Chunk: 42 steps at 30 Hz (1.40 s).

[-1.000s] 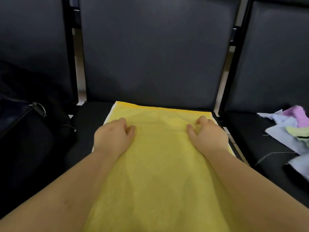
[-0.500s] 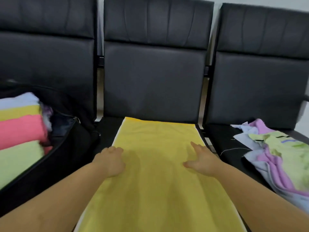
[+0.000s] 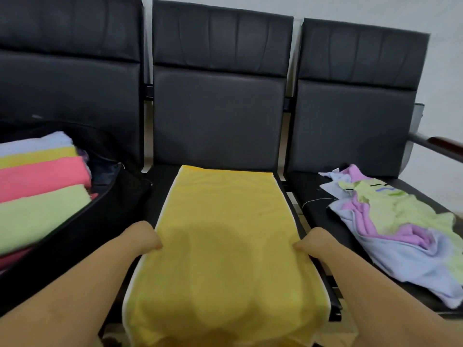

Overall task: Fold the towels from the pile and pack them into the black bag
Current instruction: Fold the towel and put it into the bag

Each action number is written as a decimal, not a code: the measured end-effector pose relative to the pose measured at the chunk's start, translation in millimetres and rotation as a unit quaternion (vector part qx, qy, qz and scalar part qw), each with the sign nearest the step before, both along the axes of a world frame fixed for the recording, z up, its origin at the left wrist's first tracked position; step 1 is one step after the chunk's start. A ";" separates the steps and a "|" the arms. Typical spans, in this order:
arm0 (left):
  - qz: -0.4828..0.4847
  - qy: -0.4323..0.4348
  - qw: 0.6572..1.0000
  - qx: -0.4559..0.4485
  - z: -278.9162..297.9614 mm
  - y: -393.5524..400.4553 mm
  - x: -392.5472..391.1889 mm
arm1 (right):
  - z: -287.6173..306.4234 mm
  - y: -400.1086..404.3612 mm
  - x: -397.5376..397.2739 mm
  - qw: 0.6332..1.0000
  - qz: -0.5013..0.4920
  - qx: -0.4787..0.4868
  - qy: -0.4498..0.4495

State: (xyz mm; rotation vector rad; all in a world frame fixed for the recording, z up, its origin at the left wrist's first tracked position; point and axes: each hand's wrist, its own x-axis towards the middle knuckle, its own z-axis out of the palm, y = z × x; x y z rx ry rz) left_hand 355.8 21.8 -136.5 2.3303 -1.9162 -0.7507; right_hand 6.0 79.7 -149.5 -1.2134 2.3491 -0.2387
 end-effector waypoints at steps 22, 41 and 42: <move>-0.131 0.092 0.977 -0.142 30.5 39.7 47.5 | 52.1 47.1 -6.9 0.979 0.160 -0.017 -0.124; -0.065 0.505 0.835 -0.207 91.9 67.0 74.1 | 133.9 88.2 15.5 0.862 0.063 -0.304 -0.401; -0.044 0.476 0.853 -0.209 92.7 61.4 73.4 | 132.7 85.3 16.7 0.881 0.069 -0.312 -0.348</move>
